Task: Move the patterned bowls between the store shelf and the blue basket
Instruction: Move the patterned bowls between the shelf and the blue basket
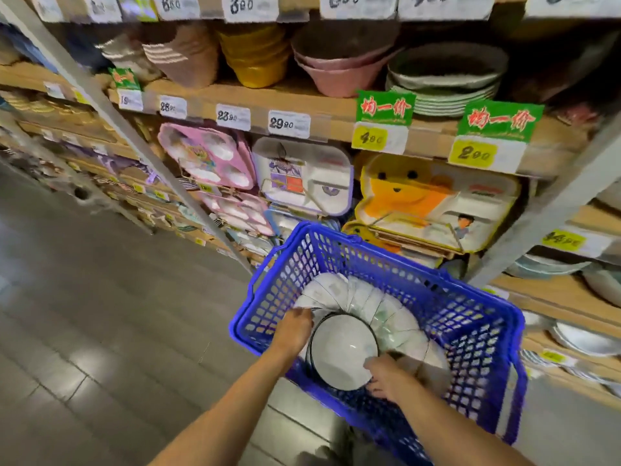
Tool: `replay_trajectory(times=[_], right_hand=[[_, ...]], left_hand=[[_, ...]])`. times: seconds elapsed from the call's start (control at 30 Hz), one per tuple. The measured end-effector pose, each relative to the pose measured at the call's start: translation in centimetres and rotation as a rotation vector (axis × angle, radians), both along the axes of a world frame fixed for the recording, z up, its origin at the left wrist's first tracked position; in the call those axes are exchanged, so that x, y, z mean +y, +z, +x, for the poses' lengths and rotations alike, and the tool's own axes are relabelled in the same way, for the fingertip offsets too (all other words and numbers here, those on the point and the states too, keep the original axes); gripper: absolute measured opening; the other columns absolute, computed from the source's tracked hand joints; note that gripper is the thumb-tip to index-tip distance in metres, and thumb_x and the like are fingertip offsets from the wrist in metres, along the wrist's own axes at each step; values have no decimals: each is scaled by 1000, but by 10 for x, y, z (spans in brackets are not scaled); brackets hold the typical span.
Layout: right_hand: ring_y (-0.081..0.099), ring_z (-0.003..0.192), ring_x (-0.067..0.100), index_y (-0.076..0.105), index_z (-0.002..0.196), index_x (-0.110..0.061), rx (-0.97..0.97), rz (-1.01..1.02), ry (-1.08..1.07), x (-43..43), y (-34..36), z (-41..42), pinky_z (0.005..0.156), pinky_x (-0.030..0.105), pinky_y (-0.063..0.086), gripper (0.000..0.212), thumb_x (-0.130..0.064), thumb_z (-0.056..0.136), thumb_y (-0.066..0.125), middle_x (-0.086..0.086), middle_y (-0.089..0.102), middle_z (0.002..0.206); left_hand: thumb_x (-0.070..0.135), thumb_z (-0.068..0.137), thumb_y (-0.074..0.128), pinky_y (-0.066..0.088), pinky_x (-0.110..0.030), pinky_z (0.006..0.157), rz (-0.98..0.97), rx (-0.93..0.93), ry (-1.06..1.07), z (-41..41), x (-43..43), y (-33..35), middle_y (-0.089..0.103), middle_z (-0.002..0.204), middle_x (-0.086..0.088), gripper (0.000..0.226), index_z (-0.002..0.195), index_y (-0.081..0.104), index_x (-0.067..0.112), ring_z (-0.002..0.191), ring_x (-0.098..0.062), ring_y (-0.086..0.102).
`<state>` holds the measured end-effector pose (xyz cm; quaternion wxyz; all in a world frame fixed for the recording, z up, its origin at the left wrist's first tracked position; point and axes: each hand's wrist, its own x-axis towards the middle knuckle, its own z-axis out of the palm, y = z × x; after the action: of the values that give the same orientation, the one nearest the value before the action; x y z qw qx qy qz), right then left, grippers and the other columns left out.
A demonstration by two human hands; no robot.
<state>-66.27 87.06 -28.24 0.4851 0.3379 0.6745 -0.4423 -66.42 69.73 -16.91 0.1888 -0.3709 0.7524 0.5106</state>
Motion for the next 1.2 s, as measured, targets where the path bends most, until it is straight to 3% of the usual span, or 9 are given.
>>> replay_trajectory(times=[0.1, 0.17, 0.3, 0.63, 0.77, 0.9, 1.0, 1.1, 1.2], right_hand=[[51, 64, 23, 58, 115, 2, 56, 63, -26, -7, -14, -2, 47, 24, 42, 23, -4, 93, 52, 13, 55, 80], [58, 84, 28, 56, 121, 7, 98, 91, -11, -7, -24, -2, 64, 28, 48, 31, -2, 93, 51, 18, 63, 103], [55, 98, 27, 50, 130, 7, 111, 76, 1, -8, -25, -3, 85, 36, 48, 38, 2, 92, 45, 26, 55, 129], [60, 94, 34, 54, 117, 8, 218, 116, -179, -4, 24, 3, 67, 38, 51, 34, 7, 84, 46, 22, 60, 107], [63, 73, 31, 54, 114, 5, 173, 46, -320, 8, 56, 0, 56, 38, 58, 27, 8, 89, 45, 21, 62, 96], [64, 74, 42, 46, 120, 10, 234, -36, -455, 11, 93, -17, 68, 51, 58, 32, 12, 89, 40, 33, 59, 102], [67, 55, 37, 42, 121, 14, 314, -75, -531, 10, 127, -35, 55, 45, 60, 35, 12, 87, 40, 29, 62, 80], [67, 52, 37, 37, 124, 12, 402, -111, -563, 11, 165, -51, 50, 39, 59, 37, 11, 87, 40, 29, 62, 76], [69, 59, 40, 41, 118, 10, 493, -143, -603, 16, 207, -61, 50, 39, 60, 32, 8, 86, 44, 32, 63, 83]], left_hand=[[25, 98, 45, 45, -34, 81, -4, -59, -85, -15, -6, -18, 66, 101, -14, 21, 91, 63, 15, 90, -24, 60], [23, 97, 45, 47, -37, 86, -6, -75, -122, -23, -8, -25, 67, 112, -21, 30, 105, 65, 3, 101, -34, 63], [21, 96, 42, 47, -48, 93, -22, -48, -240, -35, -11, -32, 67, 105, -23, 30, 94, 64, 1, 101, -36, 62], [21, 96, 44, 44, -35, 74, 14, 6, -516, -55, -31, -39, 64, 84, -13, 25, 80, 62, 12, 81, -26, 57], [26, 97, 45, 41, -32, 69, 36, 40, -576, -53, -37, -32, 65, 81, -8, 26, 77, 59, 17, 81, -25, 59], [25, 95, 50, 44, -30, 69, 141, 87, -569, -58, -31, -12, 61, 91, 1, 6, 95, 56, 25, 83, -16, 56], [17, 96, 51, 43, -23, 62, 312, 144, -479, -66, -20, 12, 57, 95, 11, 14, 109, 52, 23, 84, -4, 55], [14, 95, 51, 52, -38, 84, 417, 264, -445, -76, -4, 45, 56, 119, 3, 41, 135, 42, 22, 106, -18, 56], [12, 95, 49, 48, -54, 98, 482, 386, -347, -91, 12, 82, 53, 130, -4, 45, 136, 42, 28, 117, -29, 51]])
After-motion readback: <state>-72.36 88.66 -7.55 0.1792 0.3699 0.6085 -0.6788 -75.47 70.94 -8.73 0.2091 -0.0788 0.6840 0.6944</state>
